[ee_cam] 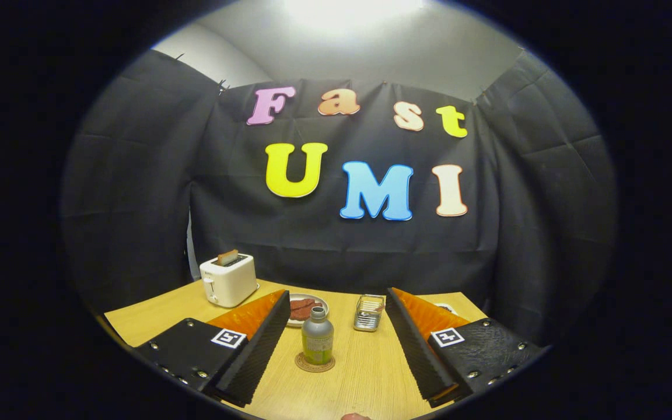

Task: Take the bottle from table, then pour the juice into the cup, finally place the bottle on the coaster

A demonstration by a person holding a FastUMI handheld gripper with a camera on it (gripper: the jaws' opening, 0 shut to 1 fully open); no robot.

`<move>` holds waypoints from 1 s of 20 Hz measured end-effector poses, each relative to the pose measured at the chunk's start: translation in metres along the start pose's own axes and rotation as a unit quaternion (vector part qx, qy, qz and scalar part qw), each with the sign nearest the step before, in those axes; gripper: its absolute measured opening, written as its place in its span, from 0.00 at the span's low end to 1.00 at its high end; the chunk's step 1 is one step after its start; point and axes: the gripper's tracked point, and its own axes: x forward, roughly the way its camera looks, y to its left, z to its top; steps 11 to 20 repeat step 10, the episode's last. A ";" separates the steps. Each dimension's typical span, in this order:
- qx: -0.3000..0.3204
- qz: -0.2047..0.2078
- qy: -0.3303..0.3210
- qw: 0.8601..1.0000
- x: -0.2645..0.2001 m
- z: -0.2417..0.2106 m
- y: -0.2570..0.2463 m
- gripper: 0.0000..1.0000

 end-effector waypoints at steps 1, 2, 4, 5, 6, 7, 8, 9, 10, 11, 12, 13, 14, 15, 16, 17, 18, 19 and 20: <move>0.000 -0.011 -0.010 1.000 -0.008 0.008 -0.002 0.99; -0.003 -0.019 -0.021 1.000 -0.015 0.014 -0.005 0.99; -0.015 -0.023 -0.037 0.999 -0.023 0.027 -0.005 0.99; -0.015 -0.021 -0.040 0.999 -0.025 0.032 -0.004 0.99; -0.011 -0.022 -0.042 0.999 -0.027 0.036 -0.004 0.99; -0.004 -0.026 -0.045 0.999 -0.029 0.041 -0.006 0.99; 0.003 -0.030 -0.049 0.998 -0.031 0.047 -0.010 0.99; 0.006 -0.035 -0.053 0.998 -0.031 0.051 -0.013 0.99; 0.006 -0.041 -0.058 0.997 -0.032 0.054 -0.017 0.99; 0.006 -0.041 -0.058 0.997 -0.032 0.054 -0.017 0.99; 0.006 -0.041 -0.058 0.997 -0.032 0.054 -0.017 0.99; 0.006 -0.041 -0.058 0.997 -0.032 0.054 -0.017 0.99; 0.006 -0.041 -0.058 0.997 -0.032 0.054 -0.017 0.99; 0.006 -0.041 -0.058 0.997 -0.032 0.054 -0.017 0.99; 0.006 -0.041 -0.058 0.997 -0.032 0.054 -0.017 0.99; 0.006 -0.041 -0.058 0.997 -0.032 0.054 -0.017 0.99; 0.006 -0.041 -0.058 0.997 -0.032 0.054 -0.017 0.99; 0.006 -0.041 -0.058 0.997 -0.032 0.054 -0.017 0.99; 0.006 -0.041 -0.058 0.997 -0.032 0.054 -0.017 0.99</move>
